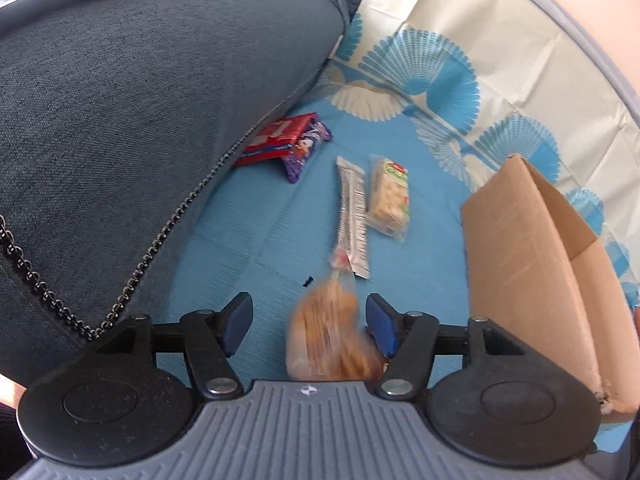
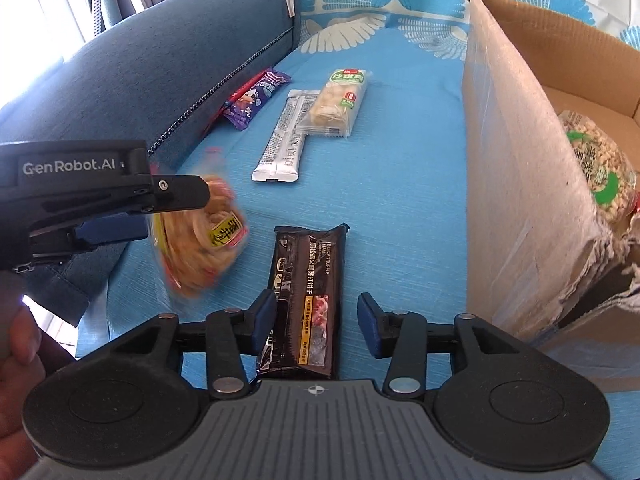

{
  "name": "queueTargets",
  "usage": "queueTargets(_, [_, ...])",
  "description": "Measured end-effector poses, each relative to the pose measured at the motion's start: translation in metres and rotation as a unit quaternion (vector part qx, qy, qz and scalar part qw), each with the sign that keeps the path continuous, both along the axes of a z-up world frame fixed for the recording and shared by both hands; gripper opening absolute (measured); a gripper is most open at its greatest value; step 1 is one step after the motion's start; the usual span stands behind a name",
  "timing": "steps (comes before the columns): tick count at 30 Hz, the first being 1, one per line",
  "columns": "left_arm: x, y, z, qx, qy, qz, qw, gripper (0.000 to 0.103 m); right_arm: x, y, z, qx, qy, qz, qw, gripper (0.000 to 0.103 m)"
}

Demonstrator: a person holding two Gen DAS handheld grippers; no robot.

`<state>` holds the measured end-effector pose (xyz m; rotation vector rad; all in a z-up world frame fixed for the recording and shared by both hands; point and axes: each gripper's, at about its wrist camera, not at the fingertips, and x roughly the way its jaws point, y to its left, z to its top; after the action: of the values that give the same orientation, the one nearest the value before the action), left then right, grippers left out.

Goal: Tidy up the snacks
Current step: 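Grasp the cookie bag with the left tool while the right tool grasps the dark chocolate bar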

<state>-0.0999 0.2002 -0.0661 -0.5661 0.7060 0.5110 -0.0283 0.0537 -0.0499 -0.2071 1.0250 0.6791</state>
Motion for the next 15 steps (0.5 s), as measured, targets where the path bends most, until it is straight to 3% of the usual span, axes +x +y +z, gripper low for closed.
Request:
queueTargets(8, [0.014,-0.006,-0.009,0.014,0.039,-0.019,0.9989,0.079,0.002,0.005,-0.004,-0.006,0.004,0.010,1.000,0.055])
queueTargets(15, [0.016,-0.016,-0.022,0.022,0.080,-0.033,0.9960,0.079,0.002,0.008,-0.007,-0.011,-0.004,0.016,1.000,0.056])
